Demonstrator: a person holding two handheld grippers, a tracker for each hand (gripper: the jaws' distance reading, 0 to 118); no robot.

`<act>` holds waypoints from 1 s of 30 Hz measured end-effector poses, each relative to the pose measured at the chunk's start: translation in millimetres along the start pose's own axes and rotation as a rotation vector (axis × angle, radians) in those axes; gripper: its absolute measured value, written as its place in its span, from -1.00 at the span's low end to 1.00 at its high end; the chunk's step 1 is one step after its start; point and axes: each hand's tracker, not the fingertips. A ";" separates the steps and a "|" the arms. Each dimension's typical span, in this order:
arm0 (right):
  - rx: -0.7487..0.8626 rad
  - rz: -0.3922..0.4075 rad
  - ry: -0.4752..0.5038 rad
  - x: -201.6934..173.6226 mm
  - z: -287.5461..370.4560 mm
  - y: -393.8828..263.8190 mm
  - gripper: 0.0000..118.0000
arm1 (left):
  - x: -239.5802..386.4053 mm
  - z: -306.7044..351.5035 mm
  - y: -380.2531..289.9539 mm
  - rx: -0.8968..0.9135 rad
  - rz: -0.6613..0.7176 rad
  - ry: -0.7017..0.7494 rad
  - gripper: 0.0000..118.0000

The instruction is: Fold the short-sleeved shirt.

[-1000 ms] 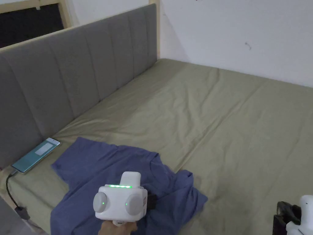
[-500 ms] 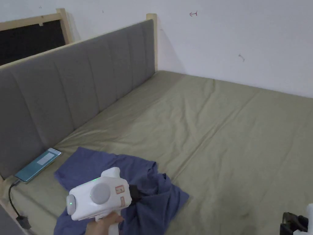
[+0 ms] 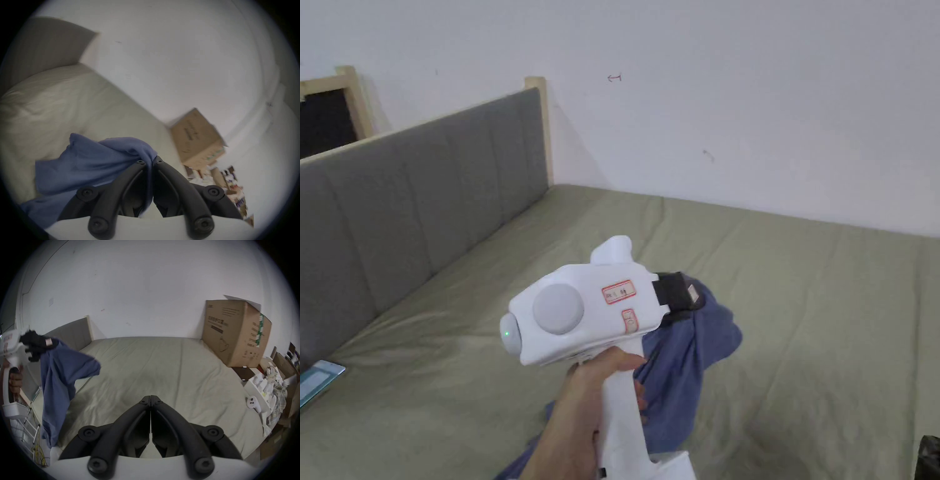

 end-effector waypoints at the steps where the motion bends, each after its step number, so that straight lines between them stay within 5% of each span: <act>1: 0.010 -0.014 -0.019 9.5 4.2 1.7 -0.99 | 20.3 -9.7 -2.4 -0.018 -0.033 -0.064 -0.94; 7: 0.062 -0.112 -0.179 79.1 37.0 2.7 -0.99 | 119.0 -87.2 -58.0 -0.163 -0.209 -0.220 -0.94; 9: 0.060 -0.150 -0.239 105.7 46.7 -2.5 -0.99 | 128.1 -123.6 -97.1 -0.263 -0.173 -0.207 -0.94; 17: -0.052 -0.323 -0.386 190.0 58.1 -48.2 -0.99 | 77.9 -234.7 -296.9 -0.794 -0.219 -0.008 -0.94; 21: -0.095 -0.313 -0.422 203.0 58.1 -63.4 -0.99 | 58.1 -230.7 -314.0 -0.796 -0.189 0.016 -0.89; 23: -0.111 -0.317 -0.421 206.4 54.1 -65.4 -0.99 | 58.4 -225.7 -305.8 -0.780 -0.190 0.007 -0.42; 24: -0.119 -0.322 -0.415 205.1 51.2 -65.8 -0.99 | 61.5 -224.1 -299.1 -0.777 -0.224 0.021 0.35; 25: -0.123 -0.324 -0.408 202.5 49.1 -65.2 -0.99 | 64.3 -222.1 -294.5 -0.784 -0.257 0.037 0.85; 26: -0.124 -0.322 -0.395 198.8 47.7 -64.3 -0.99 | 65.7 -216.9 -288.8 -0.781 -0.279 0.044 1.00; 30: -0.124 -0.235 -0.327 173.1 39.6 -58.0 -0.99 | 64.7 -176.4 -247.2 -0.666 -0.265 0.032 0.77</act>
